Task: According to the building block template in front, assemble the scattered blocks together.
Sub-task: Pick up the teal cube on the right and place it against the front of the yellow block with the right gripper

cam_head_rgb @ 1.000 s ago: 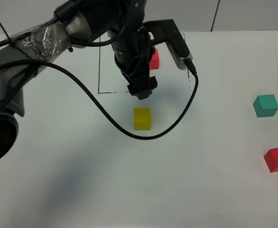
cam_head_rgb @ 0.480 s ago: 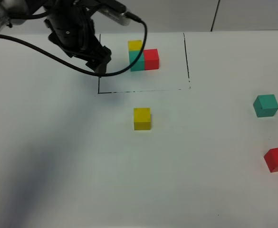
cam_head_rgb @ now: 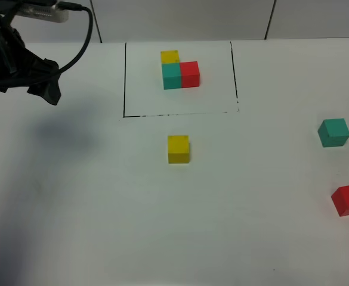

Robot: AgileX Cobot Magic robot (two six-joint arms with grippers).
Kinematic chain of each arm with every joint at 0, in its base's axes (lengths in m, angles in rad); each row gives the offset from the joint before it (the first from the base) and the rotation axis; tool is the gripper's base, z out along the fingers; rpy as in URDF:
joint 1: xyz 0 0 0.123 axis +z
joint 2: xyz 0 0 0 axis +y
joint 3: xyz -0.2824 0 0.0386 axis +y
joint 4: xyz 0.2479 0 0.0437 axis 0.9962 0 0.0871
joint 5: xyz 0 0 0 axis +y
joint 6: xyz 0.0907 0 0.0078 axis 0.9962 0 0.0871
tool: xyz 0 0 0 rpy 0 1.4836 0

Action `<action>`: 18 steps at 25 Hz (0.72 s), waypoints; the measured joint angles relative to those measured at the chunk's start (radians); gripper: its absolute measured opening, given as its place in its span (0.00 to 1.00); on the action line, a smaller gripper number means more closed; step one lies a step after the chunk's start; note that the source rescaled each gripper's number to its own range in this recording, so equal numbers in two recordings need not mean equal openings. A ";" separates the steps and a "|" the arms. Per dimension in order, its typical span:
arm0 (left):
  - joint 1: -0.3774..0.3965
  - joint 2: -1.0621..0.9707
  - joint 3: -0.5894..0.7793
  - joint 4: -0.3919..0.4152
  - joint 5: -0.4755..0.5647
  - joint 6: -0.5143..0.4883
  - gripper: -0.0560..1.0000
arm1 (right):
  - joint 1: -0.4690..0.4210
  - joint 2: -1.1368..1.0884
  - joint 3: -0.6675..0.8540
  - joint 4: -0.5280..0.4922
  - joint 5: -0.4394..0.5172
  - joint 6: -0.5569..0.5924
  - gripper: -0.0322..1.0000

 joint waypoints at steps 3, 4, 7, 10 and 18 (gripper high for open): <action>0.000 -0.139 0.087 0.002 -0.012 -0.023 1.00 | 0.000 0.000 0.000 0.001 0.000 -0.001 0.99; 0.000 -0.188 0.115 0.003 -0.015 -0.043 1.00 | 0.000 0.000 0.000 0.001 0.000 -0.001 0.99; 0.000 -0.329 0.194 0.006 -0.030 -0.103 1.00 | 0.000 0.000 0.000 0.002 0.000 -0.001 0.99; 0.000 -0.468 0.282 0.006 -0.068 -0.139 0.99 | 0.000 0.000 0.000 0.003 0.000 -0.001 0.99; 0.000 -0.810 0.507 0.006 -0.195 -0.147 0.97 | 0.000 0.000 0.000 0.003 0.000 -0.001 0.99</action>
